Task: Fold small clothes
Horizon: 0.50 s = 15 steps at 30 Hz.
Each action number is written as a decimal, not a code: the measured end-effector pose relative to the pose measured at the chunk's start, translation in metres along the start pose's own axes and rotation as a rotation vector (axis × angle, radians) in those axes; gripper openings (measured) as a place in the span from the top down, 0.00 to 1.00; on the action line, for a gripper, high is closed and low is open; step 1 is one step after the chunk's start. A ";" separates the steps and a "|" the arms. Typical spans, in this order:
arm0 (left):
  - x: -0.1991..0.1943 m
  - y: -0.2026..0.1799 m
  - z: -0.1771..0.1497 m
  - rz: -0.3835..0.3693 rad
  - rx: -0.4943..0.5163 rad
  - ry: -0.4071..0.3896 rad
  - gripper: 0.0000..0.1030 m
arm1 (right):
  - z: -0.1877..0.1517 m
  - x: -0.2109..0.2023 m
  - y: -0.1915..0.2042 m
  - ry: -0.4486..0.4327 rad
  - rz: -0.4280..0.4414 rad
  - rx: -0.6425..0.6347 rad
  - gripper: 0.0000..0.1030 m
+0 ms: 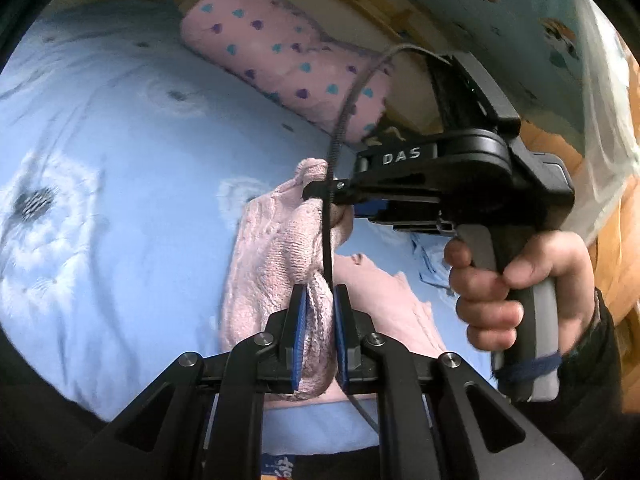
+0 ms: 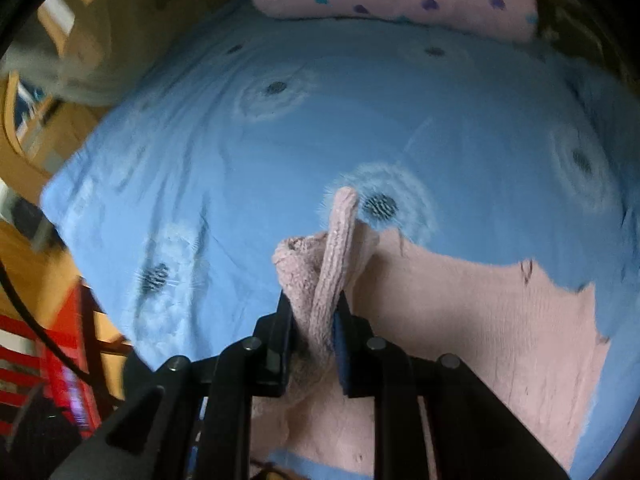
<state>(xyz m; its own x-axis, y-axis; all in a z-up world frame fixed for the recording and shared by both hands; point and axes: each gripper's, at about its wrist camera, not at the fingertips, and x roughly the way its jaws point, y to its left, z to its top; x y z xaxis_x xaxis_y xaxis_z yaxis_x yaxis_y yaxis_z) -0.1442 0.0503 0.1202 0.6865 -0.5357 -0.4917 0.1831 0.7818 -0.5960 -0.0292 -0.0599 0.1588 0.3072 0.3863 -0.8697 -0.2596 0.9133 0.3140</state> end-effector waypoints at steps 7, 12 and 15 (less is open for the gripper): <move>0.028 -0.045 -0.001 -0.044 0.096 0.050 1.00 | -0.007 -0.026 -0.048 -0.060 0.127 0.042 0.82; 0.047 -0.063 -0.007 -0.091 0.095 0.105 1.00 | -0.015 -0.033 -0.076 -0.108 0.237 0.057 0.82; 0.055 -0.070 -0.015 -0.101 0.121 0.137 1.00 | -0.020 -0.037 -0.088 -0.123 0.253 0.065 0.82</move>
<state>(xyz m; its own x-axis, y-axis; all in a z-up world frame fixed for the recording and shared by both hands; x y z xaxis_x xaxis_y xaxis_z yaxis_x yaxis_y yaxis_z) -0.1298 -0.0388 0.1247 0.5595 -0.6456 -0.5198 0.3353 0.7498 -0.5704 -0.0362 -0.1571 0.1553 0.3496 0.6123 -0.7092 -0.2839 0.7906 0.5426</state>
